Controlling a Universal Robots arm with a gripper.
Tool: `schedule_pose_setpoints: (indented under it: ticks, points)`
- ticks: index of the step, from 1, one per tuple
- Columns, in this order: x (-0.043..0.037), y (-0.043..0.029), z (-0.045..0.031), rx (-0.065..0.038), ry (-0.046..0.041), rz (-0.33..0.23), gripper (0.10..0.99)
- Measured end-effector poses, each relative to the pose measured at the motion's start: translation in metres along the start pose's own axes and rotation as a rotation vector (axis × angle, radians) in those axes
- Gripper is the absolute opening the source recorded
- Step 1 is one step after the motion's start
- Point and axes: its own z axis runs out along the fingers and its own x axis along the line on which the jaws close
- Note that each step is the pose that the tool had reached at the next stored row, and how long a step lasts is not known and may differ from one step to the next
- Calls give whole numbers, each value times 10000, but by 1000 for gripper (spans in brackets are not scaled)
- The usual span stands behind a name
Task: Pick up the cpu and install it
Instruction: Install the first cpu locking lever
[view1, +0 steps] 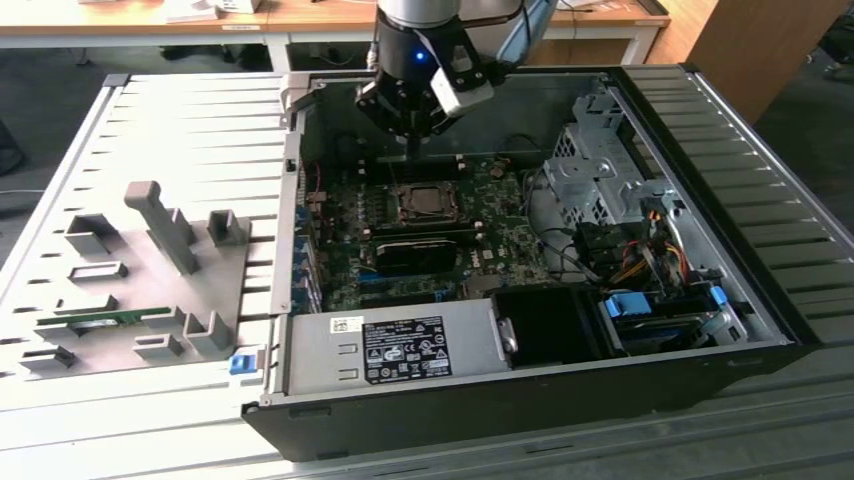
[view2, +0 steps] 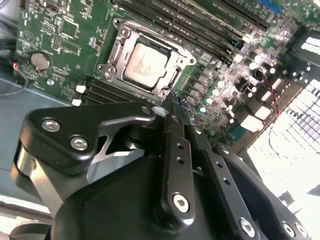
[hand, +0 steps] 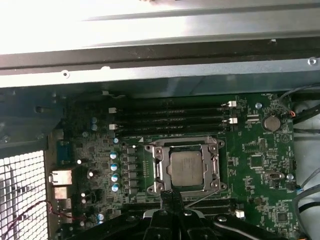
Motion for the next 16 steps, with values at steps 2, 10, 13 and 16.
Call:
schedule_pose_setpoints:
  ticks: [2, 10, 13, 16]
  points:
    - [4, -1, 18, -26, -9, -84, 106]
    - [61, -7, 79, -483, 17, -113, 106]
    - [106, -11, 99, -549, 21, -119, 106]
    - [167, -16, 114, -563, 13, -124, 106]
